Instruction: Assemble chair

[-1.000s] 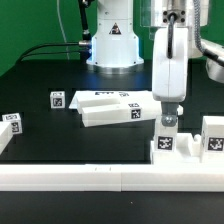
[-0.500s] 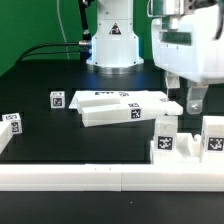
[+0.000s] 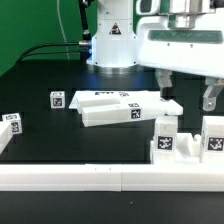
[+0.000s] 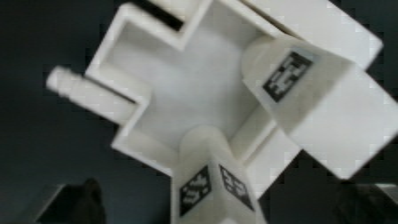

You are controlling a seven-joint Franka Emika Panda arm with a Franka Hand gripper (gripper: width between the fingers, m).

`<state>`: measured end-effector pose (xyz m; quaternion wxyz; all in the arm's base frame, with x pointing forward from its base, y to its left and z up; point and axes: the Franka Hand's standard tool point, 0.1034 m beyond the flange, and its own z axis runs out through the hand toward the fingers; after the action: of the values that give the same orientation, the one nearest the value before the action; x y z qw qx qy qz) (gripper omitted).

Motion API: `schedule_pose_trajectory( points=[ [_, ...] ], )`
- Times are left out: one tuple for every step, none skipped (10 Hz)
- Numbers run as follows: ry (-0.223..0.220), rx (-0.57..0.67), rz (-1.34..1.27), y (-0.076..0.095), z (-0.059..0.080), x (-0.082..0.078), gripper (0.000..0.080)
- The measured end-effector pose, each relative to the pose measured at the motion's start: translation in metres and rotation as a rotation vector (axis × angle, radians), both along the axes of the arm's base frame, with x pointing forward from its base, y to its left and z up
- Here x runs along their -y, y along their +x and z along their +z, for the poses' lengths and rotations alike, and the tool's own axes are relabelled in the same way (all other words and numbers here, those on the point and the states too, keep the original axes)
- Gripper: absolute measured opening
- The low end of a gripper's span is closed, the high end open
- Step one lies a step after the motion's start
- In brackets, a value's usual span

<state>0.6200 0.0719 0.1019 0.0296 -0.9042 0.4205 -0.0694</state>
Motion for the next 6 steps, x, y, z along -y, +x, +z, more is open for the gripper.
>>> schedule_pose_trajectory(
  points=[
    [0.001,0.022,0.081,0.001,-0.001,0.006,0.0649],
    [-0.026,0.031,0.242,-0.002,-0.002,0.013,0.0649],
    [-0.057,0.044,0.408,-0.007,-0.003,0.013,0.0649],
    [-0.081,0.066,0.471,-0.01,-0.003,0.013,0.0649],
    [-0.108,0.094,0.486,-0.012,-0.005,0.016,0.0649],
    [-0.129,0.085,0.568,-0.012,-0.005,0.017,0.0649]
  ],
)
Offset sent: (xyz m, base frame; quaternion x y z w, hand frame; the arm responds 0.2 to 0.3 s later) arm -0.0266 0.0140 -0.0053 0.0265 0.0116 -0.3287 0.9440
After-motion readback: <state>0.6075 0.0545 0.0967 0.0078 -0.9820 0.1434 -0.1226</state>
